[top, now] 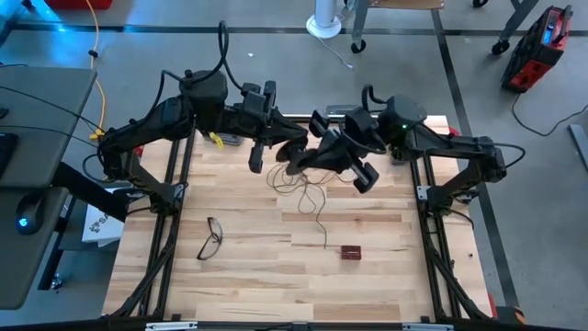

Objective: Coil cords
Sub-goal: Coil the black wire into the spool

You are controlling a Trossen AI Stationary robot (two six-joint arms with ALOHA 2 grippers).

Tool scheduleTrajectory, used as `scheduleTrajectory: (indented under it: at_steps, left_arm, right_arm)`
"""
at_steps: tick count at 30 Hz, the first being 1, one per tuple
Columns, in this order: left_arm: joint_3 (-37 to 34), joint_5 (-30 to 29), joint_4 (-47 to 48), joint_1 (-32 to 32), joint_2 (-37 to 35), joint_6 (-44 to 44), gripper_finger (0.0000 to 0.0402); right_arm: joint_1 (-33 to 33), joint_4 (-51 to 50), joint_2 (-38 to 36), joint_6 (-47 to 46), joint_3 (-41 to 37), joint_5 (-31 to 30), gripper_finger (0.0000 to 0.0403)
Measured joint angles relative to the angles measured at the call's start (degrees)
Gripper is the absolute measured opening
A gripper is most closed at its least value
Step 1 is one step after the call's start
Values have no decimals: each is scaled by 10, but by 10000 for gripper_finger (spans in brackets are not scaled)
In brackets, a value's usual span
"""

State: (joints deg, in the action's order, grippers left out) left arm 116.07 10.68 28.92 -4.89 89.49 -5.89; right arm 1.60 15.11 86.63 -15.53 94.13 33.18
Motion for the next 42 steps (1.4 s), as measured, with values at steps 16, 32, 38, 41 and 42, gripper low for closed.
scheduleTrajectory:
  at_steps: [16, 32, 38, 41, 42]
  left_arm:
    - [0, 11, -17, 14, 25, 14, 0]
    - [0, -125, 35, 77, 7, -74, 0]
    - [0, -205, 28, 75, -19, -122, 0]
    - [1, -218, 20, 76, -33, -127, 0]
    - [1, -219, 20, 77, -36, -125, 0]
  right_arm:
    - [7, 36, 6, 0, 0, -23, 0]
    - [26, 40, -1, -16, 0, -2, 0]
    - [25, -23, -20, -19, 0, 2, 0]
    - [26, -50, -26, -11, 0, -2, 0]
    - [26, -49, -27, -10, 0, -7, 0]
